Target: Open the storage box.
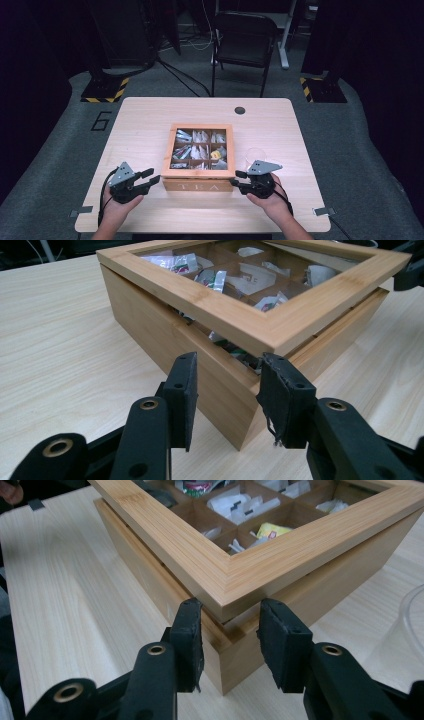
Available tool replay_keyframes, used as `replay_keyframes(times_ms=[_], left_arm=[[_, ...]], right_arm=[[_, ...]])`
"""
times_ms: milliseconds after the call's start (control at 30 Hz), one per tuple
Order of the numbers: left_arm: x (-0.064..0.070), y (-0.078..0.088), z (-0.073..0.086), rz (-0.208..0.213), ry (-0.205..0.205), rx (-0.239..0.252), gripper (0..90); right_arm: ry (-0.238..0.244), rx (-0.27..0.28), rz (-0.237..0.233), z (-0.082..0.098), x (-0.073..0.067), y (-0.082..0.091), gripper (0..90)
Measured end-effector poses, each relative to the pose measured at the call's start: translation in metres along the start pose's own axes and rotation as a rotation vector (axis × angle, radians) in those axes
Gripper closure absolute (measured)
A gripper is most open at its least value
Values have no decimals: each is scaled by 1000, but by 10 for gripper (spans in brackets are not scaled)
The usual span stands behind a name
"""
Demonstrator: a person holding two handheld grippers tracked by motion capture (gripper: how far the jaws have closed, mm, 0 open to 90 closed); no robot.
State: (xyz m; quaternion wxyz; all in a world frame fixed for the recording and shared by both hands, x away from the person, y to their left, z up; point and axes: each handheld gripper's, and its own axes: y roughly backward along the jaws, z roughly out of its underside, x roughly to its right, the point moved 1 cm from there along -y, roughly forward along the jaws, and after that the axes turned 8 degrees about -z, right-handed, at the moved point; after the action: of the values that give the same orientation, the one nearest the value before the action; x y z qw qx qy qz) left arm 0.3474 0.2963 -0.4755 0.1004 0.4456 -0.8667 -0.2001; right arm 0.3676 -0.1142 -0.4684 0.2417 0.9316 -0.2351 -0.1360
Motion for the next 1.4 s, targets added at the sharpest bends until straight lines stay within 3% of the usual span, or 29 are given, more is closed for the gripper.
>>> replay_keyframes(times_ms=[300, 400, 600, 967, 1033, 1233, 1400], left_arm=[[5, -2, -3, 6, -26, -9, 598], [12, -6, -5, 28, -34, -12, 598], [19, -15, -5, 20, -26, -14, 598], [19, -17, -14, 10, -21, -29, 576], [20, -17, -16, -4, -37, -30, 570], [18, -15, -25, -7, -9, -8, 555], [15, -13, -30, -10, -19, 6, 555]], right_arm=[[-16, 34, -4, -4, 0, 4, 619], [-24, 49, 1, -6, 0, 5, 620], [-14, 47, 4, -6, 0, 4, 622], [-23, 45, -2, -3, 0, 4, 621], [-16, 55, 10, -3, 0, 5, 595], [-77, 101, 13, -10, -1, 8, 569], [-79, 108, 11, -16, 2, 6, 560]])
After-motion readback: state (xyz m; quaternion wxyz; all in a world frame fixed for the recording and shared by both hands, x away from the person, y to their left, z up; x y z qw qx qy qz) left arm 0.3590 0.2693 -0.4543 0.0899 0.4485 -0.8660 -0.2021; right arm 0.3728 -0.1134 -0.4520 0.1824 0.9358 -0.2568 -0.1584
